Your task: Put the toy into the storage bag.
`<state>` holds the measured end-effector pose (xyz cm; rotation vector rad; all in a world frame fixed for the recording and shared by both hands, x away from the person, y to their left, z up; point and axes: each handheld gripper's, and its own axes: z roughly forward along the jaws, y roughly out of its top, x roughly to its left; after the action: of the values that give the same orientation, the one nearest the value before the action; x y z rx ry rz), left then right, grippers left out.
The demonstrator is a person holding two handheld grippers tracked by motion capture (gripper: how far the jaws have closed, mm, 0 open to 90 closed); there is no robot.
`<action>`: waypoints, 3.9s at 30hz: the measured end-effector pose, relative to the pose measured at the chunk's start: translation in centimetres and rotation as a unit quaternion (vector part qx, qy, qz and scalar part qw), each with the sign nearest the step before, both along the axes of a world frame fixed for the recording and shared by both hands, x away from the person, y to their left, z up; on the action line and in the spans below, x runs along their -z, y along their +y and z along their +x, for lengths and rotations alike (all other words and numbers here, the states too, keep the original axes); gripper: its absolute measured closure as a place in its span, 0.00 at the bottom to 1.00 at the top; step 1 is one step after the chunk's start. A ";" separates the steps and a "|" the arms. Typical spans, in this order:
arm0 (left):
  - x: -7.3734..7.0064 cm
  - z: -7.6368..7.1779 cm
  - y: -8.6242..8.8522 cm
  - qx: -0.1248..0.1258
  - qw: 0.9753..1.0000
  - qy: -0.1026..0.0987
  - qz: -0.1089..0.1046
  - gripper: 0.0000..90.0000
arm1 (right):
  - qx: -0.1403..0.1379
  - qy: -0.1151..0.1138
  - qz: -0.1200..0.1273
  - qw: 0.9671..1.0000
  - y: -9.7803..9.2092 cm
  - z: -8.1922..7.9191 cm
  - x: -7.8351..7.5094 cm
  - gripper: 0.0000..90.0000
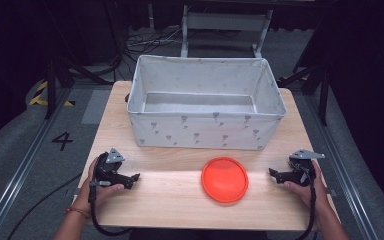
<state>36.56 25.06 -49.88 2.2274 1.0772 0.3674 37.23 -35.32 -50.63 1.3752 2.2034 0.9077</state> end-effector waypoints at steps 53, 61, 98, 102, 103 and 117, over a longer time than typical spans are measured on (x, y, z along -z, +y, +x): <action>0.0 0.0 0.2 0.003 1.000 -0.001 -0.001 0.00 | -0.217 0.058 0.036 0.974 12.5 0.1 -1.3 0.17; 0.0 0.0 0.2 0.003 1.000 -0.001 -0.001 0.00 | -0.222 0.037 0.013 0.974 13.4 -0.6 -1.1 0.17; 0.0 -0.3 0.1 -0.009 1.000 -0.002 -0.001 0.01 | -0.302 -0.019 0.070 0.951 11.2 -2.5 -8.4 0.92; 0.0 -0.3 0.1 -0.009 1.000 -0.002 -0.001 0.01 | -0.325 -0.025 0.030 0.945 11.8 -2.8 -10.3 0.92; 0.0 -0.3 0.1 -0.009 1.000 -0.002 0.000 0.01 | -0.330 -0.026 0.015 0.944 12.0 -2.9 -10.9 0.92; 0.0 -0.3 0.1 -0.009 1.000 -0.002 0.000 0.01 | -0.372 -0.049 -0.071 0.924 12.0 -2.7 -17.8 0.92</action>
<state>36.26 25.17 -49.88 2.2171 1.0957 0.3782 34.54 -23.36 -32.82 0.3806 2.6765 0.9843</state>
